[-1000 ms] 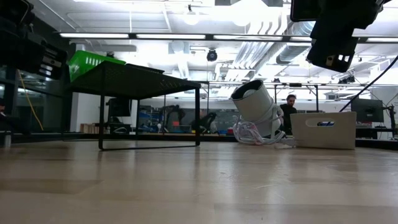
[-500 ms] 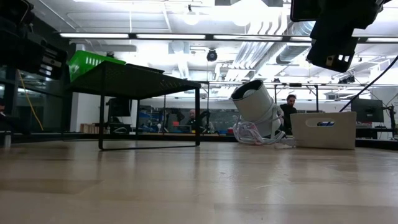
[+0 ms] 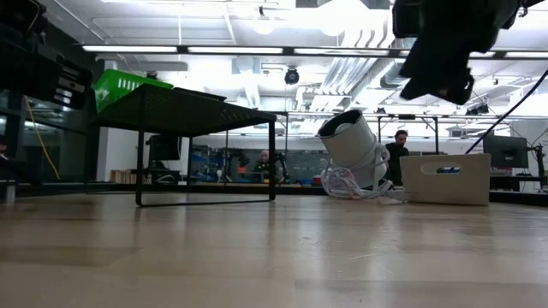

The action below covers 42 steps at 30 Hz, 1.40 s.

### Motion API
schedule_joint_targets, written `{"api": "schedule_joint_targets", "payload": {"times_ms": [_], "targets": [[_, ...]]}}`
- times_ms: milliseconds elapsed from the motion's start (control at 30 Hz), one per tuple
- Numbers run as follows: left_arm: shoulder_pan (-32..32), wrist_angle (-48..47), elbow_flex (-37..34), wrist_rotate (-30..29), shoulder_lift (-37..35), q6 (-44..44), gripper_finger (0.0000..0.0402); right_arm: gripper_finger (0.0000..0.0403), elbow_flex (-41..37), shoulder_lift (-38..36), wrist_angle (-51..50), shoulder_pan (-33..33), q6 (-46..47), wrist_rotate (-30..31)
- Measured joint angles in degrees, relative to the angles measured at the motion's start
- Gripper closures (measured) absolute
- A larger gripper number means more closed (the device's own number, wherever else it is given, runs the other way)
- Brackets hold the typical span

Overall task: Pick & Place Office Desk Supplies
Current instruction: Put the white bin on the shelf

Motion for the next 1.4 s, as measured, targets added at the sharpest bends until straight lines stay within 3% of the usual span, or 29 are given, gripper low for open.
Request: {"api": "schedule_joint_targets", "payload": {"times_ms": [233, 367, 467, 767, 1033, 1400], "targets": [[-0.02, 0.00, 0.00, -0.17, 0.00, 0.02, 0.0273, 0.0275, 0.00, 2.13, 0.15, -0.14, -0.79, 6.06], [0.00, 0.00, 0.00, -0.17, 0.00, 0.02, 0.0273, 0.0275, 0.00, 2.98, 0.49, -0.10, -2.38, 14.50], [0.00, 0.13, 0.00, -0.15, 0.00, 0.00, 0.0273, 0.0275, 0.00, 3.07, 0.52, -0.14, -3.24, 17.03], [-0.01, 0.15, 0.00, -0.13, 0.00, 0.02, 0.0273, 0.0275, 0.00, -1.20, 0.61, -1.34, -11.99, 16.86], [0.00, 0.31, 0.00, -0.09, 0.00, 0.02, 0.0273, 0.0275, 0.00, -9.73, -12.00, -10.40, -12.95, 15.47], [0.00, 0.38, 0.00, 0.09, 0.00, 0.02, 0.0273, 0.0275, 0.00, -11.33, -24.44, -17.55, -16.53, 15.45]]}}
